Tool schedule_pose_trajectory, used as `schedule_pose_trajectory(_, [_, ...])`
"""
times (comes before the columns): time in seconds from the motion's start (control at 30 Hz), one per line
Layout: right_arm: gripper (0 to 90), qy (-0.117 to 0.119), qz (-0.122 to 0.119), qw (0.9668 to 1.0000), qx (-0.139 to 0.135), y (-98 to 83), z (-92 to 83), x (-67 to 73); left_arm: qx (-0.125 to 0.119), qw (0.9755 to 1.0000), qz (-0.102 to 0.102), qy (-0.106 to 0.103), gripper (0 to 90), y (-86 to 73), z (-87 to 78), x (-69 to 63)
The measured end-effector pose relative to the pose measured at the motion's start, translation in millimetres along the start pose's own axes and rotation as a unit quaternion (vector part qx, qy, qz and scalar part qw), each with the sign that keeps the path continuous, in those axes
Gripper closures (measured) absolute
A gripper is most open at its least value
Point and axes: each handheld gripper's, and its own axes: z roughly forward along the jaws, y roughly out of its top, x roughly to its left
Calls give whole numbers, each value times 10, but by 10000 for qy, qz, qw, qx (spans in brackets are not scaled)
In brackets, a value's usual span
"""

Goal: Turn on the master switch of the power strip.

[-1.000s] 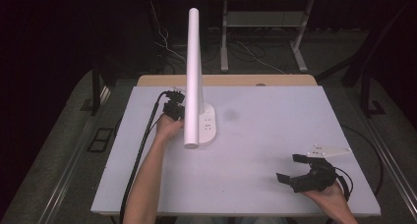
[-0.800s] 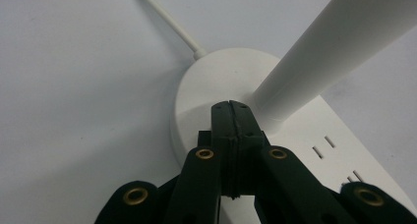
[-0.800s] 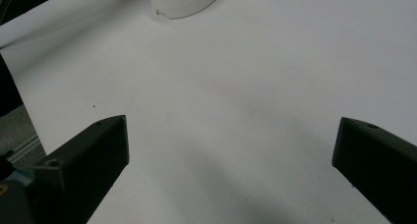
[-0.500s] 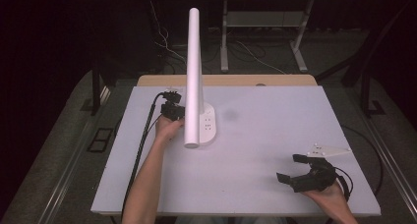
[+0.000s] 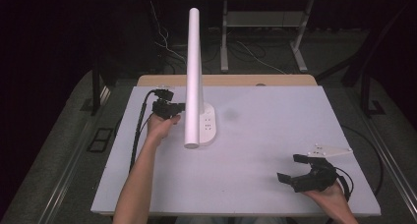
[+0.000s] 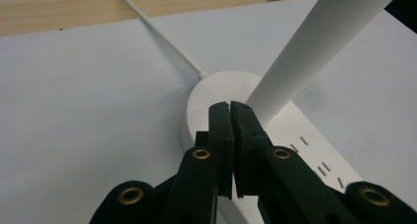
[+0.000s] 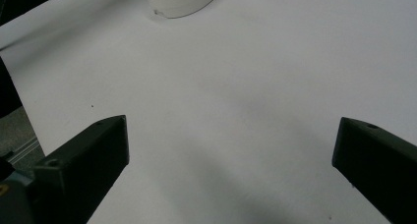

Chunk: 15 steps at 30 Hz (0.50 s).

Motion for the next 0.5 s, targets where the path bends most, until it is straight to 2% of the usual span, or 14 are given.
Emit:
schedule_pose_trajectory(0.03, [2, 1, 17, 10000, 7, 1, 0, 3, 33, 10000, 38, -29, 878, 11, -36, 13])
schedule_pose_trajectory(0.17, [2, 0, 15, 10000, 10, -1, -1, 3, -92, 9999, 22, -69, 855, 37, -170, 25])
schedule_pose_trajectory(0.23, [2, -5, -5, 10000, 0, -3, -1, 0, -154, 9998, -22, -109, 801, 47, -235, 18])
schedule_pose_trajectory(0.3, [2, -4, -5, 10000, -2, -3, -1, 1, -156, 9997, -59, -150, 682, 52, -286, 13])
schedule_pose_trajectory(0.43, [2, -1, 2, 10000, 1, -1, -1, 3, -50, 9999, -56, -129, 386, 57, -381, -19])
schedule_pose_trajectory(0.5, [2, 0, -6, 10000, 0, -2, 0, 4, -40, 9999, -8, -146, 285, 47, -441, -31])
